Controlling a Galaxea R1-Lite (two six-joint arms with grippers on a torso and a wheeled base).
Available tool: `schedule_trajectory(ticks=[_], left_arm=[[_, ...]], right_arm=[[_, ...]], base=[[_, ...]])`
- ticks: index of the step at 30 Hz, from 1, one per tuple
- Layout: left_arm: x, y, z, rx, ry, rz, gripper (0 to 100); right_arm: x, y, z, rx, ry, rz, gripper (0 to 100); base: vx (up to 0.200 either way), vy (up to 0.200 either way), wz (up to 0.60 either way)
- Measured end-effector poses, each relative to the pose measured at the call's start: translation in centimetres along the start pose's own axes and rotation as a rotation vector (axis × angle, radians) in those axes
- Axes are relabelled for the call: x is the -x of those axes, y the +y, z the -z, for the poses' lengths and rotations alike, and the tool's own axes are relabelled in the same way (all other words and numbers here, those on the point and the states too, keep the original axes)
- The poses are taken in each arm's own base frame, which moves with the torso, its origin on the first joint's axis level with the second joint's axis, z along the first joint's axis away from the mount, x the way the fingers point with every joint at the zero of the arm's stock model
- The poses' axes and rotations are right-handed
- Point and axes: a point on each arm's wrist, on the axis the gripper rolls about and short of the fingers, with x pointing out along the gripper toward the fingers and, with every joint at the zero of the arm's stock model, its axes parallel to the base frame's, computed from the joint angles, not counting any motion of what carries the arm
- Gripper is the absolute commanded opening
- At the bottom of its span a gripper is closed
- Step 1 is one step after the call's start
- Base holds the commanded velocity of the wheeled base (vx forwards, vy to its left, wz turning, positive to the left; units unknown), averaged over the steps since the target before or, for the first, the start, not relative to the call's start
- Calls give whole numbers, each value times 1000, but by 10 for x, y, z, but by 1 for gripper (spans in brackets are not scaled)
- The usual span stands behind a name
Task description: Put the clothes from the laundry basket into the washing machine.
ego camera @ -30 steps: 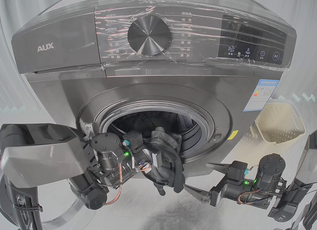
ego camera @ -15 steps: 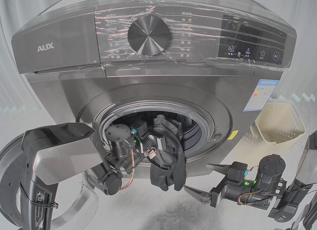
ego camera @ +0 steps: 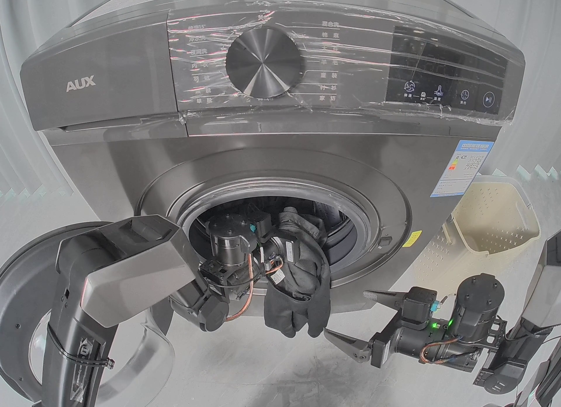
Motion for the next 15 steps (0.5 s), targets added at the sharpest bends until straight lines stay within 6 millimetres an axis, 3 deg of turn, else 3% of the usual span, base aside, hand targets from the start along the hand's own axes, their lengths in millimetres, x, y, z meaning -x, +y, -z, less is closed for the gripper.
schedule_trajectory(ticks=[15], left_arm=[[-37,15,-12,4,25,-65,0]], right_arm=[[1,-1,2,-1,13,1,100]], base=[[0,0,0]])
